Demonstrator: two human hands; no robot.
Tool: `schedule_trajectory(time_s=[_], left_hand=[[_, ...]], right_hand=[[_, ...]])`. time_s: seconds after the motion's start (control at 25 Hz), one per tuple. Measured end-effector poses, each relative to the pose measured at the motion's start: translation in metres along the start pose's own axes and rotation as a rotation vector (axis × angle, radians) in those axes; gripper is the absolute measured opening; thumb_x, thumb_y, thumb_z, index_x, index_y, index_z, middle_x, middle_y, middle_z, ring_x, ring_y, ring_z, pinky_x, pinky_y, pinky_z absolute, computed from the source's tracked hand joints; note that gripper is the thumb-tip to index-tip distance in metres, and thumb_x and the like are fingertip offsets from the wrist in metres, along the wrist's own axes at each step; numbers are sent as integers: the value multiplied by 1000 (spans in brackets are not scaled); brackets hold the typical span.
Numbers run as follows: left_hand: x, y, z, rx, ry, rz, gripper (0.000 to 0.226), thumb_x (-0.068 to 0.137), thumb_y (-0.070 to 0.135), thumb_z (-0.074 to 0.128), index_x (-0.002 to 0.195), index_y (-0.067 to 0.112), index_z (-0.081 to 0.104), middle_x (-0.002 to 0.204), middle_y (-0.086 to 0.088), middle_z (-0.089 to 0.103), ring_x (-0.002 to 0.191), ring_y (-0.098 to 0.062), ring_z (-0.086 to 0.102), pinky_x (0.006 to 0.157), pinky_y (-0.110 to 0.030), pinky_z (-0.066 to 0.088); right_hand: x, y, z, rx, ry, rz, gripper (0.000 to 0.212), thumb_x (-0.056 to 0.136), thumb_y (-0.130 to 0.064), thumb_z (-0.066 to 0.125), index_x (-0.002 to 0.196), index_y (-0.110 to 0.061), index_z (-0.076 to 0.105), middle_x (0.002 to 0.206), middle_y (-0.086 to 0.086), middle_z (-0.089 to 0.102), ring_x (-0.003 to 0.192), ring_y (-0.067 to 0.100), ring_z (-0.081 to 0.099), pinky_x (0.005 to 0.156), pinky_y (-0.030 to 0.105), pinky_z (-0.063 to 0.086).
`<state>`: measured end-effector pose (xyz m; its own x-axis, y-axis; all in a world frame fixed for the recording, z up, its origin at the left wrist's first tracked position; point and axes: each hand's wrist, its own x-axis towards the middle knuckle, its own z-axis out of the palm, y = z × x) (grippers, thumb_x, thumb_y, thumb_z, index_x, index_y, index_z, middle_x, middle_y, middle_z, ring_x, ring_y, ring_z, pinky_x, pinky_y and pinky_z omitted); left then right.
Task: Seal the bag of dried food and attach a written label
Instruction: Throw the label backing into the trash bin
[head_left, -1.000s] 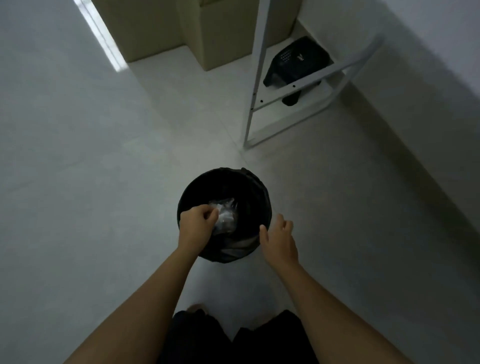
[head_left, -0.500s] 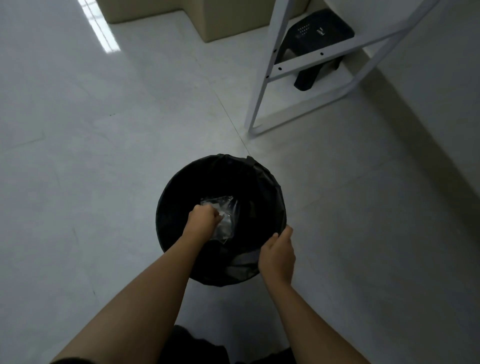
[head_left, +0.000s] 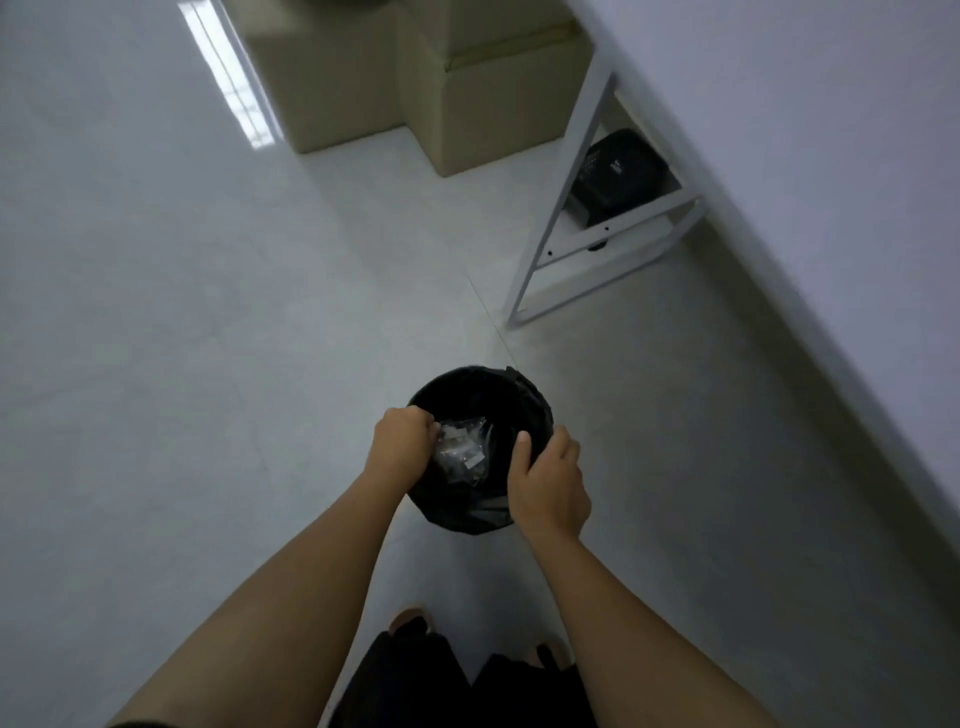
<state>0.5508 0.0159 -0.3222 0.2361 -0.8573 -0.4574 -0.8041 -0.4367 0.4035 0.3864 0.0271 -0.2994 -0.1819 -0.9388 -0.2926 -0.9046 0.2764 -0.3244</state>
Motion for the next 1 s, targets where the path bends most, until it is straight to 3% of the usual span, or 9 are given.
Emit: schedule_trajectory(time_s=[0.16, 0.32, 0.48, 0.64, 0.84, 1.0], left_hand=[[-61, 66, -158, -73, 159, 71, 35, 95, 20, 45, 79, -4, 64, 77, -20, 66, 76, -33, 59, 65, -36, 42], [-102, 170, -331, -57, 390, 247, 34, 95, 18, 41, 64, 4, 48, 65, -15, 55, 65, -31, 51, 57, -32, 30], [-134, 312, -449, 20, 554, 570, 30, 96, 20, 39, 81, 1, 57, 89, -19, 64, 85, -35, 58, 68, -37, 39], [-204, 488, -480, 94, 608, 919, 37, 98, 25, 36, 119, 1, 53, 122, -19, 58, 111, -34, 53, 91, -40, 41], [-329, 667, -424, 68, 585, 1248, 36, 98, 26, 32, 113, 1, 53, 116, -17, 59, 107, -32, 53, 87, -41, 43], [-420, 762, -330, 59, 446, 1439, 40, 99, 27, 30, 121, 2, 51, 122, -16, 57, 112, -31, 51, 90, -40, 42]], right_hand=[[-26, -101, -149, 98, 85, -134, 55, 96, -48, 27, 138, -12, 28, 137, 8, 42, 114, 27, 51, 82, 37, 45], [-26, -188, -331, 199, 293, -306, 52, 95, -48, 29, 135, -14, 32, 134, 8, 44, 110, 29, 54, 80, 38, 44], [-23, -204, -509, 183, 567, -349, 52, 96, -48, 27, 132, -12, 36, 131, 10, 46, 106, 30, 54, 70, 35, 40], [-37, -116, -671, 45, 821, -246, 52, 96, -47, 25, 133, -12, 35, 127, 12, 48, 102, 32, 55, 68, 36, 38], [-98, 62, -794, -109, 1002, -20, 53, 97, -47, 24, 135, -11, 33, 129, 13, 46, 104, 31, 54, 68, 35, 38], [-158, 204, -831, -174, 1060, 216, 53, 97, -47, 25, 135, -11, 33, 130, 14, 46, 106, 31, 52, 71, 37, 40]])
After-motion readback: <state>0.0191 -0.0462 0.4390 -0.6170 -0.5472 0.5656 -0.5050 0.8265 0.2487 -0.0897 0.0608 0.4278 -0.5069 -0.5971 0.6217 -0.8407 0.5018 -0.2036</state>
